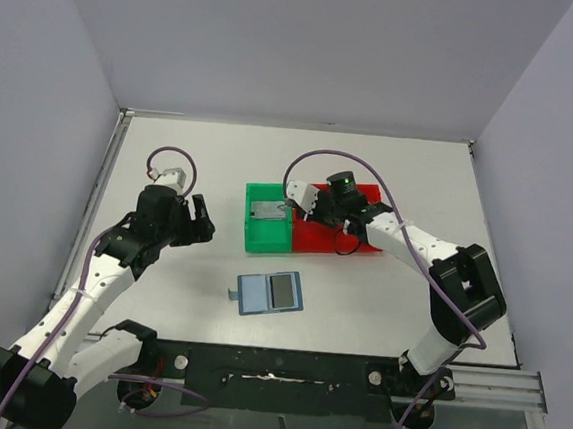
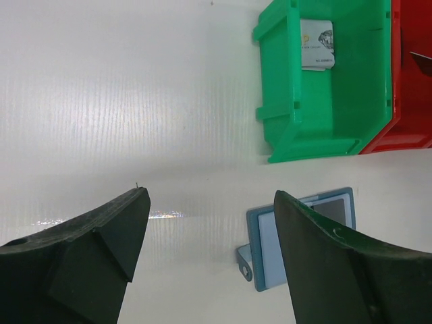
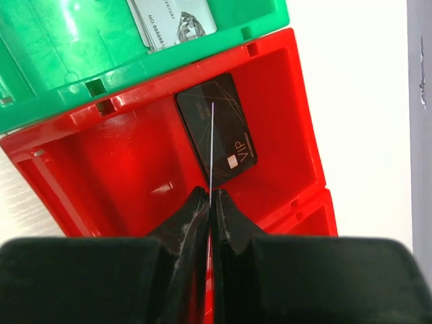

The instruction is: Take the credit cards out of the card holder

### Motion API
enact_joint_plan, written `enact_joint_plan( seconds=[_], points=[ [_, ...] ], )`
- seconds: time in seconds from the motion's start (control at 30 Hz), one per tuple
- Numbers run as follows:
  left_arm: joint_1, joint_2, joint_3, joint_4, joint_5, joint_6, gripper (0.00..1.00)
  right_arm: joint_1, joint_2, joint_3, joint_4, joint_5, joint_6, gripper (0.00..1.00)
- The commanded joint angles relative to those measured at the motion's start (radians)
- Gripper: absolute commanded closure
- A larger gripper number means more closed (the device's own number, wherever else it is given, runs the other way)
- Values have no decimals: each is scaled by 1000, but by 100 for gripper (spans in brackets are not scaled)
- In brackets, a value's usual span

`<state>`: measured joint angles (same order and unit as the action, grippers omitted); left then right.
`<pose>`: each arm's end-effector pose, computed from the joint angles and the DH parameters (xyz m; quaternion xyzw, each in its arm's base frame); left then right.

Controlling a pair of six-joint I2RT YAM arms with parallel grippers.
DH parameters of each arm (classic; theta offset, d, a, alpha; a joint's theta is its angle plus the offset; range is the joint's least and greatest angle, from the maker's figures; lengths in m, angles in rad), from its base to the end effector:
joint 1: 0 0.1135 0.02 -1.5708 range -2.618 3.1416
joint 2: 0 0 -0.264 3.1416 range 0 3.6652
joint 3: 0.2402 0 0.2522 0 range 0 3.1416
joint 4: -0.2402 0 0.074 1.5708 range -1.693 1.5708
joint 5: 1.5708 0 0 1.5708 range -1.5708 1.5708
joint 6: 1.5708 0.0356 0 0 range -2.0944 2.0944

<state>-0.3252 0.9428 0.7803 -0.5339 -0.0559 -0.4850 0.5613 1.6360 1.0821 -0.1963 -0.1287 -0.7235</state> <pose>0.1905 -0.0621 0.2764 -0.0841 0.9018 -0.1435 0.3990 0.2998 0.1939 0.2246 -0.5688 0.7173 0.0265 0.4015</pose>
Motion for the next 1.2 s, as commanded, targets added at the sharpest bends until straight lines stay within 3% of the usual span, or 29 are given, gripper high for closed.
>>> enact_joint_plan(
  seconds=[0.0, 0.33, 0.6, 0.87, 1.17],
  points=[
    [7, -9, 4, 55, -24, 16, 27, -10, 39, 73, 73, -40, -94, 100],
    [8, 6, 3, 60, -2, 22, 26, -23, 132, 97, 182, -19, -187, 100],
    [8, 13, 4, 62, 5, 23, 26, -11, 232, 169, 135, 26, -229, 97],
    [12, 23, 4, 63, 10, 23, 26, -5, 277, 179, 127, 68, -242, 87],
    [14, 38, 4, 61, 13, 24, 26, -5, 271, 175, 128, 59, -223, 66]
  ],
)
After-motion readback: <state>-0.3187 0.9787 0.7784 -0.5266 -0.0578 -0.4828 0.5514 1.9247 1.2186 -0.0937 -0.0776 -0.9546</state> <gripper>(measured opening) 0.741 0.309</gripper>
